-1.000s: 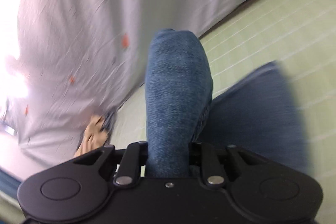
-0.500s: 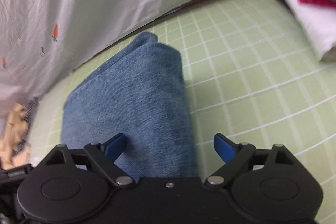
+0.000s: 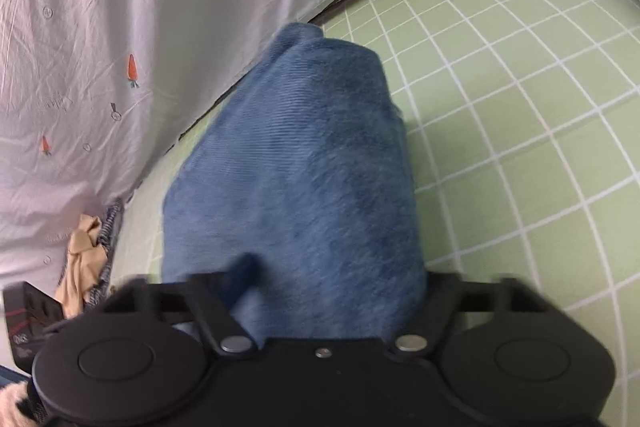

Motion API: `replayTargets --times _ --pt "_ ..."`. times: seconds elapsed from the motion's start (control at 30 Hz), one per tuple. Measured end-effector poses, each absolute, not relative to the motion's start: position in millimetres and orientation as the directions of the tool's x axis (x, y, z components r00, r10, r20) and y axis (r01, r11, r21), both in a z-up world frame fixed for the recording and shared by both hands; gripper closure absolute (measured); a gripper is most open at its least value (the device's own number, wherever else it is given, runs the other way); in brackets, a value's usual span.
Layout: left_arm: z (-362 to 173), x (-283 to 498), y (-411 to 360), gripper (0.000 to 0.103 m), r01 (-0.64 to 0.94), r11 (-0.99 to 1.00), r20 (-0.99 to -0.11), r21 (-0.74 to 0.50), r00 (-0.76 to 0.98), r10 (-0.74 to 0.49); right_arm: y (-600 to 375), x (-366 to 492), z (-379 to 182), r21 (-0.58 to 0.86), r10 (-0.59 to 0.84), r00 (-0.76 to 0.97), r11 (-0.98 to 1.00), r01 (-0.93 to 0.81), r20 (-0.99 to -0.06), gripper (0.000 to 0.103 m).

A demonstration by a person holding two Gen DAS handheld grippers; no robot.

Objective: Fold clothes

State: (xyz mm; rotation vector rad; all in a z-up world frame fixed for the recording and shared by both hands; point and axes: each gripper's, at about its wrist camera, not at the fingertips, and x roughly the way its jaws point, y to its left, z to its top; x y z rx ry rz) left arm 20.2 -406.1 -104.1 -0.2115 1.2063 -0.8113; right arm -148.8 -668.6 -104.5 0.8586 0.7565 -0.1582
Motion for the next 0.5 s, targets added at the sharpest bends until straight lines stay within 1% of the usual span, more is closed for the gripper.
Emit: replayTargets --times 0.03,0.07,0.1,0.17,0.33,0.4,0.5 --pt "-101.8 18.6 -405.5 0.055 0.456 0.694 -0.737 -0.557 0.114 -0.666 -662.5 -151.6 -99.0 0.618 0.149 0.739 0.668 0.415 -0.658 0.062" --pt "-96.6 15.4 -404.7 0.058 0.486 0.677 -0.729 -0.552 0.113 -0.675 -655.0 -154.6 -92.5 0.601 0.127 0.742 0.682 0.417 -0.658 0.066" --pt "-90.6 12.6 -401.8 0.06 0.507 0.659 -0.719 -0.555 0.107 -0.687 -647.3 -158.6 -86.0 0.588 0.105 0.745 0.69 0.423 -0.659 0.068" --pt "-78.4 6.1 -394.2 0.061 0.542 0.621 -0.693 -0.566 0.094 -0.714 -632.0 -169.9 -73.0 0.573 0.064 0.748 0.686 0.448 -0.661 0.071" --pt "-50.1 -15.2 -378.6 0.062 0.605 0.524 -0.613 -0.599 0.073 -0.786 -604.7 -209.4 -47.8 0.581 -0.03 0.77 0.638 0.505 -0.637 0.072" --pt "-41.0 -24.4 -379.7 0.062 0.617 0.486 -0.584 -0.619 0.053 -0.81 -601.0 -226.6 -39.1 0.59 -0.062 0.775 0.61 0.529 -0.629 0.072" --pt "-26.5 -43.9 -390.8 0.062 0.655 0.436 -0.558 -0.617 0.026 -0.829 -604.4 -250.0 -24.2 0.583 -0.111 0.775 0.596 0.552 -0.622 0.072"
